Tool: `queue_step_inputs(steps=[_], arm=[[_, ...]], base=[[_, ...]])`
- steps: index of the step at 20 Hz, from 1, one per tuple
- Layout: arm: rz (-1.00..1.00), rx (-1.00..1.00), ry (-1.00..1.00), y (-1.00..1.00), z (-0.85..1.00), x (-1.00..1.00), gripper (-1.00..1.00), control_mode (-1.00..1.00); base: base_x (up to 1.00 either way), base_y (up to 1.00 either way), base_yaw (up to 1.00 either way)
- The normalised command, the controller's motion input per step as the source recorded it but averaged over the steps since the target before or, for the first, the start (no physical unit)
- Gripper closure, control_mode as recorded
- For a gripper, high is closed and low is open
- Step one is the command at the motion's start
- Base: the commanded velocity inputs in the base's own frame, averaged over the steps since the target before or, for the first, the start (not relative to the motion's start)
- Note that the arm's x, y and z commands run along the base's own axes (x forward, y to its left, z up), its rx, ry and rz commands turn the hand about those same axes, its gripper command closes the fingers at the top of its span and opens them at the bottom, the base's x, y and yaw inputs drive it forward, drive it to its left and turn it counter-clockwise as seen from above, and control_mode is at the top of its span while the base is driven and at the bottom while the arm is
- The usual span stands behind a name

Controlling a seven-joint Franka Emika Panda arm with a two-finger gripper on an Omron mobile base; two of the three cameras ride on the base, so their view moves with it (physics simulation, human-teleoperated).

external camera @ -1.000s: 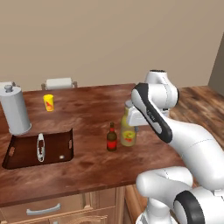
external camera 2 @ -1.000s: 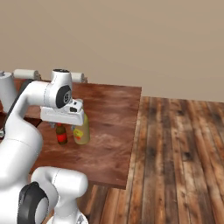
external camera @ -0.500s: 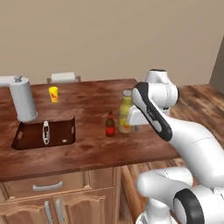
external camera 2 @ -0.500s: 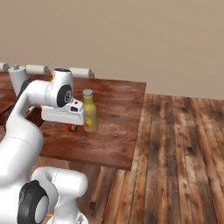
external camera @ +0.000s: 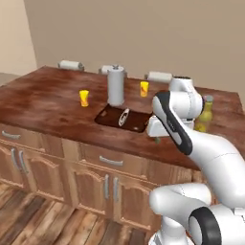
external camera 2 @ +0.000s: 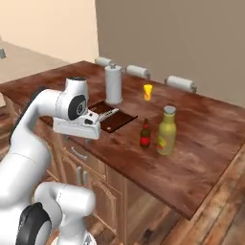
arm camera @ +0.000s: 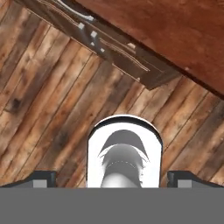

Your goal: Place the drinks on the dining counter in a tight cluster.

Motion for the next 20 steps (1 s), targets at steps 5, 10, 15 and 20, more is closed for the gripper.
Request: queue_step_inputs(steps=[5,10,15,20], arm=[[0.00,0.00,0.00,0.00,0.00,0.00,-1.00,1.00],[0.00,0.00,0.00,0.00,0.00,0.00,-1.00,1.00],[0.00,0.00,0.00,0.00,0.00,0.00,-1.00,1.00],[0.00,0.00,0.00,0.00,0.00,0.00,-1.00,1.00]], base=[[-0.07,0.01,1.00],[-0.05,0.00,1.00],[-0.03,0.00,1.00],[-0.01,0.00,1.00]])
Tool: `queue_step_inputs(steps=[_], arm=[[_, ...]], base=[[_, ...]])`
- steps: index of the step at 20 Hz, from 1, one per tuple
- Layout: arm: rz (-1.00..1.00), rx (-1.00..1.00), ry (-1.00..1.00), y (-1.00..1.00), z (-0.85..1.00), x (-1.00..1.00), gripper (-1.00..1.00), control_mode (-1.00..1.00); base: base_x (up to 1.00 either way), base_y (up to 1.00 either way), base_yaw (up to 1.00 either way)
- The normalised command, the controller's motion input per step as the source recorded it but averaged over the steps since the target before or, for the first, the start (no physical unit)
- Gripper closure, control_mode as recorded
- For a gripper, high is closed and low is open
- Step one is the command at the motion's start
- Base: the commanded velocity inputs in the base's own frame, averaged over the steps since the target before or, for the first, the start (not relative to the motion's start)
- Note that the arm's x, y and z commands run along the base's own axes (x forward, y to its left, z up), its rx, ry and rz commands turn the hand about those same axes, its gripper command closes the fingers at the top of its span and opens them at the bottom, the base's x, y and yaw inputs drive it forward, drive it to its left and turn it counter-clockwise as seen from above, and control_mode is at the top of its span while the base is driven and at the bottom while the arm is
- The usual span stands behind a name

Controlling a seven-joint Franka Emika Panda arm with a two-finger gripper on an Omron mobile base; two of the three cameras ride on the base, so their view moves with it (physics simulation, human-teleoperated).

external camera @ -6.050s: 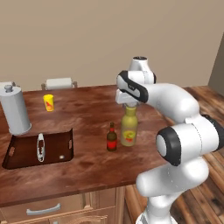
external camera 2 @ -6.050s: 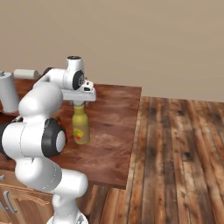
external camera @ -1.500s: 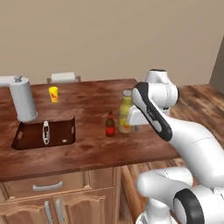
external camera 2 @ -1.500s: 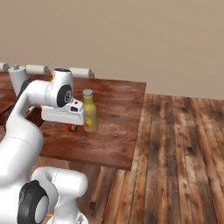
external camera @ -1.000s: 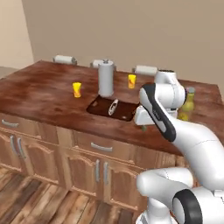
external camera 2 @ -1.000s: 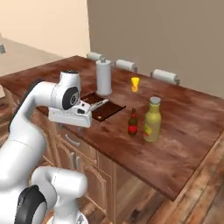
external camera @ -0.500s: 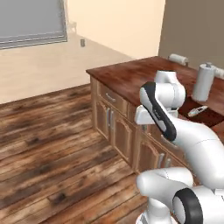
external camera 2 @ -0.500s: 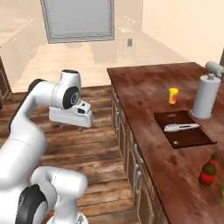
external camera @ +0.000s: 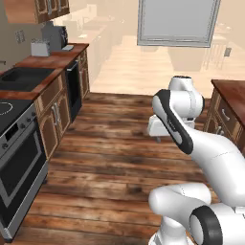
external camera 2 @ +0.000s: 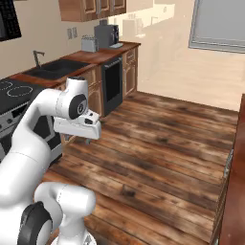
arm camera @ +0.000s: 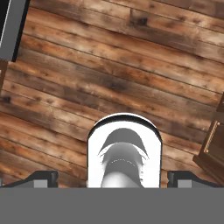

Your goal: Place the drinks on the dining counter in a tight cluster.

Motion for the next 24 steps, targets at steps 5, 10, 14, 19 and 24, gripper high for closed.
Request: queue_step_inputs(steps=[5,10,14,19,24], arm=[[0.00,0.00,0.00,0.00,0.00,0.00,-1.00,1.00],[0.00,0.00,0.00,0.00,0.00,0.00,-1.00,1.00],[0.00,0.00,0.00,0.00,0.00,0.00,-1.00,1.00],[0.00,0.00,0.00,0.00,0.00,0.00,-1.00,1.00],[0.00,0.00,0.00,0.00,0.00,0.00,-1.00,1.00]], base=[[0.00,0.00,0.97],[0.16,0.02,0.87],[0.23,0.02,0.81],[0.54,-0.09,0.35],[0.84,-0.10,0.02]])
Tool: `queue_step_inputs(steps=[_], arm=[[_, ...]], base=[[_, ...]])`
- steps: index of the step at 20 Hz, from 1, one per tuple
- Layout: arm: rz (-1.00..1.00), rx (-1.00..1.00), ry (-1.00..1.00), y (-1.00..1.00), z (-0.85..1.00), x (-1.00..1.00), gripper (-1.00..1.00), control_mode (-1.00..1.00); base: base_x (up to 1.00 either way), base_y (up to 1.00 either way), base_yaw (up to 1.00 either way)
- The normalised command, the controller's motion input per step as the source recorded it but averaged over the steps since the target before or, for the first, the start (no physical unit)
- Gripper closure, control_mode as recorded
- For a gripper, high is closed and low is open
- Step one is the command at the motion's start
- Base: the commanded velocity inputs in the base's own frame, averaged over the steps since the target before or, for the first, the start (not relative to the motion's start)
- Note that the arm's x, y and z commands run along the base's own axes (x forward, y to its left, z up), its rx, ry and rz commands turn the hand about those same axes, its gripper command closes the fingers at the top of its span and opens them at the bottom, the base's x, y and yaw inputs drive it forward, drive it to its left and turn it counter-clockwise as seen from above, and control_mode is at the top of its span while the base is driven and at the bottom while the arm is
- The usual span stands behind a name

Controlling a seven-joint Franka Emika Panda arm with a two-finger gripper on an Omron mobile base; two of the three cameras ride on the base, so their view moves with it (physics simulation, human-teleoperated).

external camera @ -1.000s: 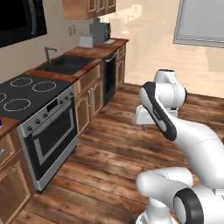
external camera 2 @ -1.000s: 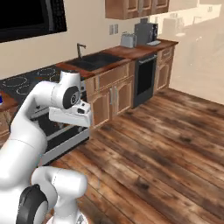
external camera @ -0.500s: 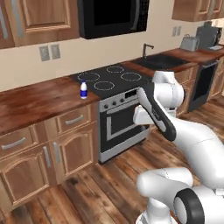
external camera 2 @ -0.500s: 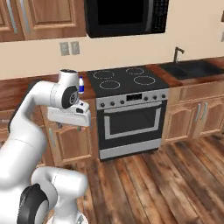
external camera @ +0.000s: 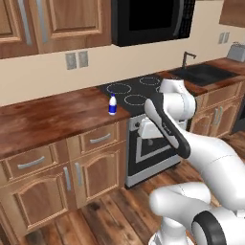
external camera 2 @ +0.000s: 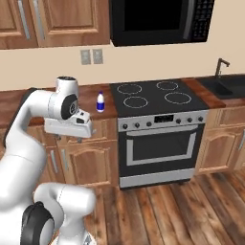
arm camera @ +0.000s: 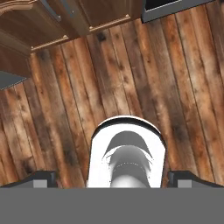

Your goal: Place the drinks on the dining counter in a tight cluster.

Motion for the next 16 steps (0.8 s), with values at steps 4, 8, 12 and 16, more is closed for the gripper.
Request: queue_step_inputs(steps=[4,8,12,16], arm=[[0.00,0.00,0.00,0.00,0.00,0.00,-1.00,1.00],[0.00,0.00,0.00,0.00,0.00,0.00,-1.00,1.00],[0.00,0.00,0.00,0.00,0.00,0.00,-1.00,1.00],[0.00,0.00,0.00,0.00,0.00,0.00,-1.00,1.00]], base=[[0.83,-0.12,0.00],[0.75,-0.23,0.00],[0.72,-0.29,0.04],[0.50,-0.34,0.18]])
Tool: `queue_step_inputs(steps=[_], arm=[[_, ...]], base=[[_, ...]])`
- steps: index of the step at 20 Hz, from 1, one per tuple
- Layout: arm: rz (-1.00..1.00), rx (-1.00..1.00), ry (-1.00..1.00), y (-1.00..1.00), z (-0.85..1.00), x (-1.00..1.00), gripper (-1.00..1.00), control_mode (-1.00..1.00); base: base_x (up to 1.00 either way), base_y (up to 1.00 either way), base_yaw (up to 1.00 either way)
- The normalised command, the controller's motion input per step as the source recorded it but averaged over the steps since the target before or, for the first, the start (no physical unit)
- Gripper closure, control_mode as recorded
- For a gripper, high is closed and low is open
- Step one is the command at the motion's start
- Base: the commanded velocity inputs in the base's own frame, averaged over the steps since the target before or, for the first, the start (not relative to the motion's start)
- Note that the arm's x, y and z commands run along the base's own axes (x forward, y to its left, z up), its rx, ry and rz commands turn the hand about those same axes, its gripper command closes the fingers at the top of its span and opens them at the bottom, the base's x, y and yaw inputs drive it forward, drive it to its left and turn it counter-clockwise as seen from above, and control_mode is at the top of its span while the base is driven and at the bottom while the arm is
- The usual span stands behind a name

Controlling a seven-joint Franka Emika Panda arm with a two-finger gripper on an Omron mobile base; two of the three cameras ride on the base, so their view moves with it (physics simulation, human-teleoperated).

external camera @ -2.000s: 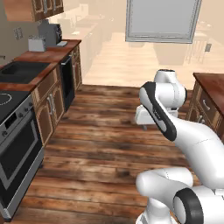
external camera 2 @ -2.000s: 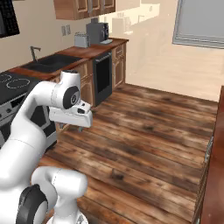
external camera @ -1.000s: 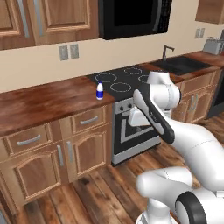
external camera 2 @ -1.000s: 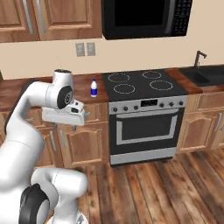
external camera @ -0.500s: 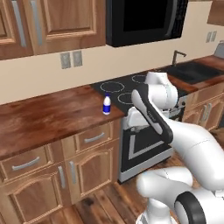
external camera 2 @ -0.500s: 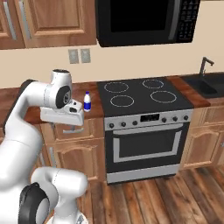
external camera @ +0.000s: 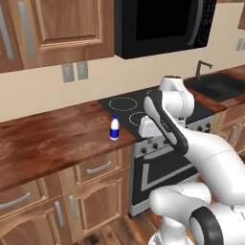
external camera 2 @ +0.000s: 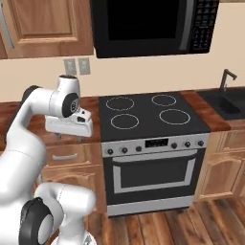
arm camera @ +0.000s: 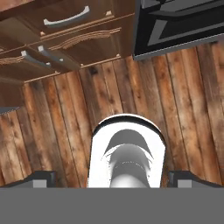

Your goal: Place the drinks on the dining counter in a tight cluster.

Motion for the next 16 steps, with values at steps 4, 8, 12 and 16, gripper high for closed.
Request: queue_step_inputs(steps=[4,8,12,16], arm=[[0.00,0.00,0.00,0.00,0.00,0.00,-1.00,1.00],[0.00,0.00,0.00,0.00,0.00,0.00,-1.00,1.00],[0.00,0.00,0.00,0.00,0.00,0.00,-1.00,1.00],[0.00,0.00,0.00,0.00,0.00,0.00,-1.00,1.00]], base=[[0.49,-0.37,0.15],[0.53,-0.39,0.10],[0.54,-0.38,0.10],[0.37,-0.23,0.17]])
